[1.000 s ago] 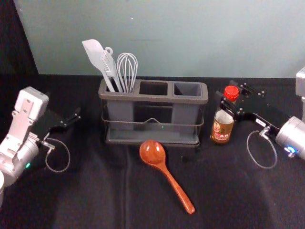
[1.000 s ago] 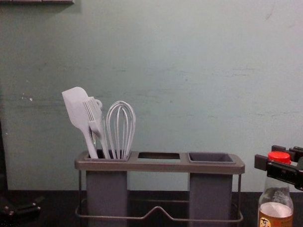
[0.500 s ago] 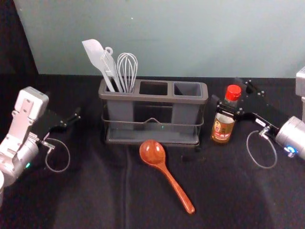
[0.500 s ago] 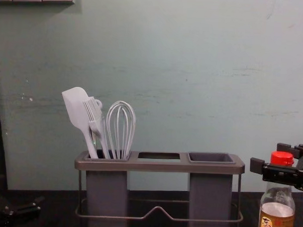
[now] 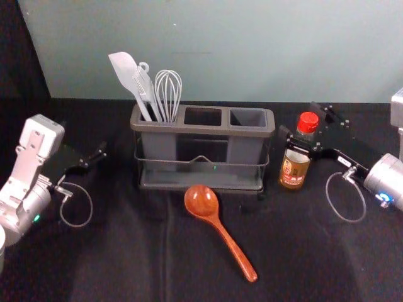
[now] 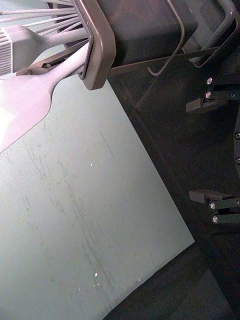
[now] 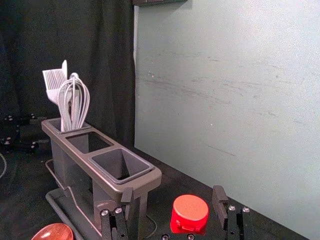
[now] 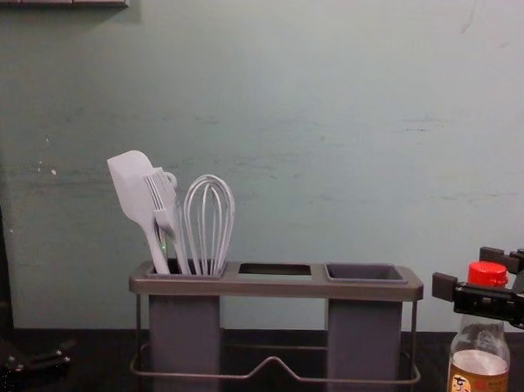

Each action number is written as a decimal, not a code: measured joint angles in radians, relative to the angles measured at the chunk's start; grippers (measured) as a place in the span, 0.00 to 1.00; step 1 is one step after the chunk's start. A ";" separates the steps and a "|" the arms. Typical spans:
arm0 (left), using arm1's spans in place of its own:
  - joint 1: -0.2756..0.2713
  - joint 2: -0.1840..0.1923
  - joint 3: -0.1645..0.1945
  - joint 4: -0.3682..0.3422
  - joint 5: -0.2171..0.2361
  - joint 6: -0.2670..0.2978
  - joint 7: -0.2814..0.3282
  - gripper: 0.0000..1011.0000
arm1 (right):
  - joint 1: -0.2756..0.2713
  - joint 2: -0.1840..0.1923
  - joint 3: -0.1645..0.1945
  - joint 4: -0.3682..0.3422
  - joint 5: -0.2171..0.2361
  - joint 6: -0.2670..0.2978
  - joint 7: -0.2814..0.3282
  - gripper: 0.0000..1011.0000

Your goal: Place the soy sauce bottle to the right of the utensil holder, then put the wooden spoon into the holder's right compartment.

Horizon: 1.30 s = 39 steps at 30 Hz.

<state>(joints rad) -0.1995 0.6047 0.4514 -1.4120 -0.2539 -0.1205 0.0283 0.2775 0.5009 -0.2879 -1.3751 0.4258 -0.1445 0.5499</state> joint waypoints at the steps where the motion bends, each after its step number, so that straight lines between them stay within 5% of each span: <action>1: 0.000 0.000 0.000 0.000 0.000 0.000 0.000 0.99 | 0.000 0.000 0.000 0.000 0.000 0.000 0.000 0.99; 12: 0.000 0.000 0.000 0.000 0.000 0.000 0.000 0.99 | -0.057 0.033 0.042 -0.128 -0.012 -0.005 -0.035 0.99; 25: 0.000 0.000 0.000 0.000 0.000 0.000 0.000 0.99 | -0.201 0.091 0.118 -0.370 0.008 0.050 -0.077 0.99; 33: 0.000 0.000 0.000 0.000 0.000 0.000 0.000 0.99 | -0.271 0.131 0.125 -0.489 0.036 0.104 -0.067 0.99; 39: 0.000 0.000 0.000 0.000 0.000 0.000 0.000 0.99 | -0.289 0.162 0.091 -0.542 0.039 0.111 -0.027 0.99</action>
<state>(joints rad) -0.1995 0.6047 0.4513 -1.4120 -0.2539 -0.1205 0.0283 -0.0117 0.6632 -0.1971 -1.9171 0.4651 -0.0336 0.5231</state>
